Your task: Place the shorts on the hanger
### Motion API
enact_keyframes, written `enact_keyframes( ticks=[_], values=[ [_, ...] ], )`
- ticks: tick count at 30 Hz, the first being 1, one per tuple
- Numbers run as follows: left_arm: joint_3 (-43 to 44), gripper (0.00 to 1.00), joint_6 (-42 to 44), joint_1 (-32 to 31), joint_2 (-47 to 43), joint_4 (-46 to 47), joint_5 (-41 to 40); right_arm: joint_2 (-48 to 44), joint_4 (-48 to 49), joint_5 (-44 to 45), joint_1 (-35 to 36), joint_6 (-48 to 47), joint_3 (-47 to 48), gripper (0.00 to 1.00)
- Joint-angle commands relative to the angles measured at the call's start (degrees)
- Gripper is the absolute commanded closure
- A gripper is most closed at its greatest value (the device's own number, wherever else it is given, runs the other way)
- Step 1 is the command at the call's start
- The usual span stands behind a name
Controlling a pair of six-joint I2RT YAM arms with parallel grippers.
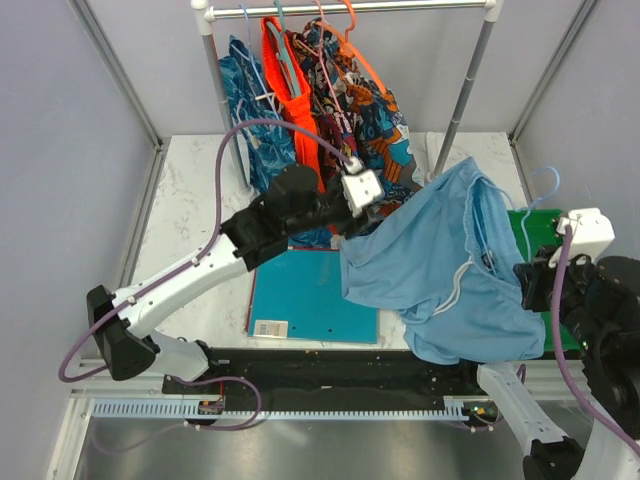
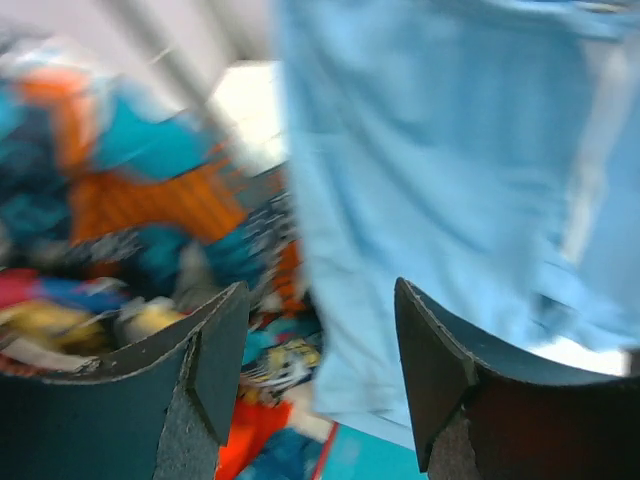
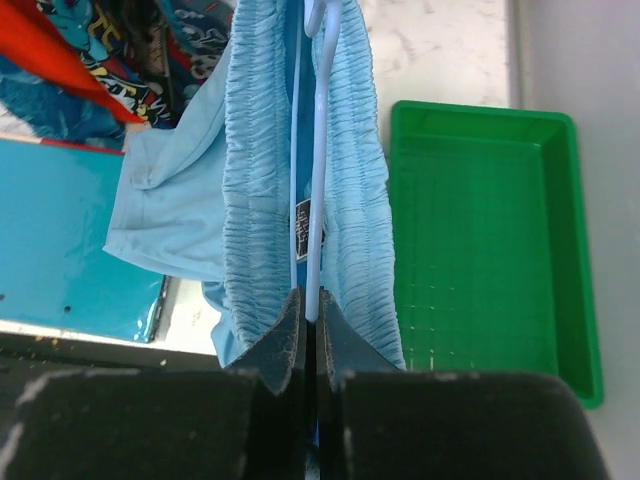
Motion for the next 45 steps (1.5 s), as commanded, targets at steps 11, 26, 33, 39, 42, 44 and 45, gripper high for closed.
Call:
enact_keyframes(
  ticks=[11, 26, 33, 39, 42, 44, 45],
  values=[
    [5.11, 0.31, 10.20, -11.15, 6.51, 13.41, -0.77, -0.57, 0.09, 4.12, -5.03, -3.37, 7.72, 1.00],
    [15.86, 0.54, 14.28, -0.18, 23.85, 17.69, -20.21, 14.01, 0.96, -4.31, -4.86, -6.09, 14.31, 1.00],
    [-0.39, 0.39, 11.90, 3.87, 10.50, 15.06, -16.63, 28.60, 7.46, -10.81, -4.86, -9.16, 28.36, 1.00],
    [-7.89, 0.36, 8.22, 5.62, 3.01, 11.98, -18.19, 38.54, 21.25, -13.98, -4.86, -9.61, 33.91, 1.00],
    [-11.04, 0.23, 4.27, 6.94, -3.80, 9.27, -12.68, 42.67, 26.35, -14.87, -4.86, -9.08, 35.93, 1.00],
    [-14.64, 0.01, 1.80, 6.86, -9.09, 8.90, -2.11, 44.43, 32.21, -13.20, -4.86, -8.82, 35.50, 1.00],
    [-15.44, 0.01, -0.30, 6.69, -14.43, 8.55, 1.89, 44.78, 34.34, -13.02, -4.86, -8.90, 35.15, 1.00]
  ],
)
